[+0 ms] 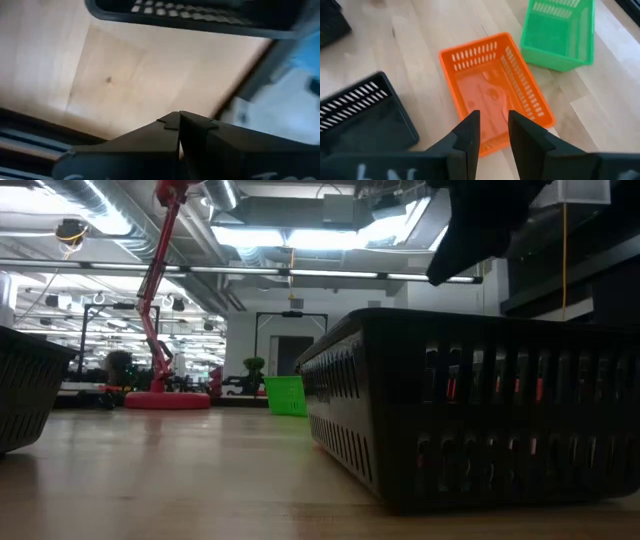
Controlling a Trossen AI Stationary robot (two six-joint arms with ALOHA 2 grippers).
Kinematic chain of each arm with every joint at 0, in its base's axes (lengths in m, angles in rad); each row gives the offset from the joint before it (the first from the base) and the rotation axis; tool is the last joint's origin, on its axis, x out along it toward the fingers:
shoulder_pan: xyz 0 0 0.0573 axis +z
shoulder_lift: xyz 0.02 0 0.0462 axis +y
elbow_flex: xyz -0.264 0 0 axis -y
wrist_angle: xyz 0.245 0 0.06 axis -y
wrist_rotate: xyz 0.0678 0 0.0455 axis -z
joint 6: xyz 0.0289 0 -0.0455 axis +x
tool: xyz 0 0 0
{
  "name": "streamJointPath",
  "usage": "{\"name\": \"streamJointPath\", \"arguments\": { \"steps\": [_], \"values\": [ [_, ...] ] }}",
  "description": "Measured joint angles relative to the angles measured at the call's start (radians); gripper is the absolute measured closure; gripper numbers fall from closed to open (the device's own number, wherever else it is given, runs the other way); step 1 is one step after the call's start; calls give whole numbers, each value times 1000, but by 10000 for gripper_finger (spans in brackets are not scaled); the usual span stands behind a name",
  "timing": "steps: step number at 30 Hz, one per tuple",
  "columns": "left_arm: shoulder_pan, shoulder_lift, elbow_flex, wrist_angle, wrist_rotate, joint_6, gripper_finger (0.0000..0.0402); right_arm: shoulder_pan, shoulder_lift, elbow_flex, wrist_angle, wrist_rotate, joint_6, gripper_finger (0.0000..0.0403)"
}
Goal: Stack baskets by color
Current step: Adjust the bins
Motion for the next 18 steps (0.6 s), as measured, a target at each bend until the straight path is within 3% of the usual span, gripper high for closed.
{"name": "streamJointPath", "arguments": {
  "steps": [3,8,10,13,18],
  "values": [
    [36,80,0,-8,-27,82,401,0,0,0,18,-6,0,303],
    [159,80,13,20,-500,277,401,0,0,0,18,-31,27,303],
    [219,78,42,24,-582,367,401,0,0,0,18,-53,31,303],
    [260,79,98,-10,-512,493,401,0,0,0,15,-94,33,303],
    [263,79,191,-118,-352,576,401,1,0,0,4,-140,26,303]
  ]
}}
